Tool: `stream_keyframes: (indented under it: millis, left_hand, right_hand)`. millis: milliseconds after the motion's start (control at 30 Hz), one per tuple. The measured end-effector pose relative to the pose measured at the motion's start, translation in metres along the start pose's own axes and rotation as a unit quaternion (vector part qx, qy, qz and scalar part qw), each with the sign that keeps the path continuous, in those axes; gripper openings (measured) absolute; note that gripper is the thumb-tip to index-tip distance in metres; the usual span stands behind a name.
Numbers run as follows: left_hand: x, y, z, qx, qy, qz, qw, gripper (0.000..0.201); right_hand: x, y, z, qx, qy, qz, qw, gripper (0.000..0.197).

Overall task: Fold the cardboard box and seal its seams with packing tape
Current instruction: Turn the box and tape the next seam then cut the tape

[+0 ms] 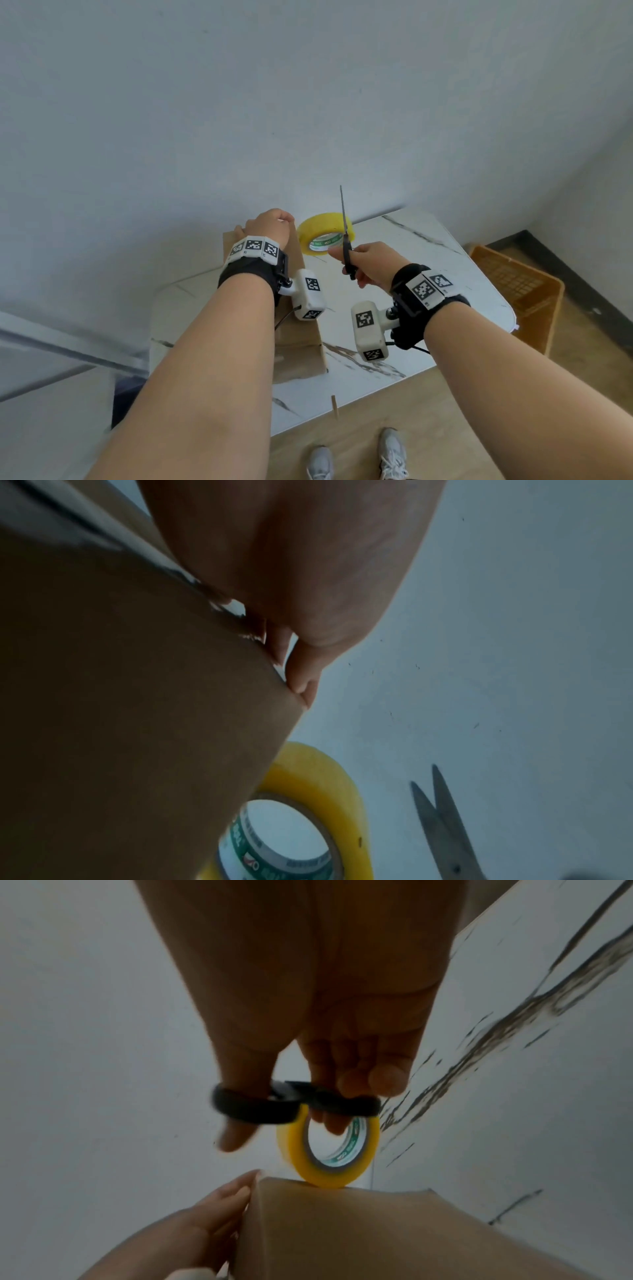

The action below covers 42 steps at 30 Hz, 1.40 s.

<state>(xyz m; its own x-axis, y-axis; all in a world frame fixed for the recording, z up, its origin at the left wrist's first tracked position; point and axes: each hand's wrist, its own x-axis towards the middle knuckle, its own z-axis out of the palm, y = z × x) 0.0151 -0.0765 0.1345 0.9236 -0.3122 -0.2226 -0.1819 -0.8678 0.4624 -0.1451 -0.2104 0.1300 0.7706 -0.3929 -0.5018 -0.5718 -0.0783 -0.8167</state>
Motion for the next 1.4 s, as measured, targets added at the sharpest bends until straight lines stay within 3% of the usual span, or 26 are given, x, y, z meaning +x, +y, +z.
stream_keyframes:
  millis: [267, 433, 967, 1233, 1400]
  left_hand:
    - [0.004, -0.003, 0.0, 0.021, -0.002, 0.013, 1.0, 0.026]
    - [0.008, -0.003, 0.0, 0.021, -0.013, 0.008, 1.0, 0.025]
    - [0.007, 0.004, -0.009, -0.013, -0.041, -0.064, 0.997, 0.016]
    - [0.011, 0.025, -0.026, -0.002, -0.093, 0.012, 0.996, 0.052]
    - [0.006, 0.047, -0.03, 0.074, -0.153, 0.076, 0.983, 0.054]
  right_hand:
    - [-0.011, -0.008, 0.015, 0.072, -0.144, 0.068, 0.985, 0.063]
    - [-0.009, 0.0, 0.013, 0.072, -0.187, 0.086, 0.976, 0.061]
    - [0.023, -0.01, 0.031, 0.091, -0.168, 0.091, 0.977, 0.06]
    - [0.03, -0.009, 0.031, 0.089, -0.187, 0.082, 0.975, 0.058]
    - [0.031, -0.008, 0.029, 0.086, -0.196, 0.066, 0.975, 0.055]
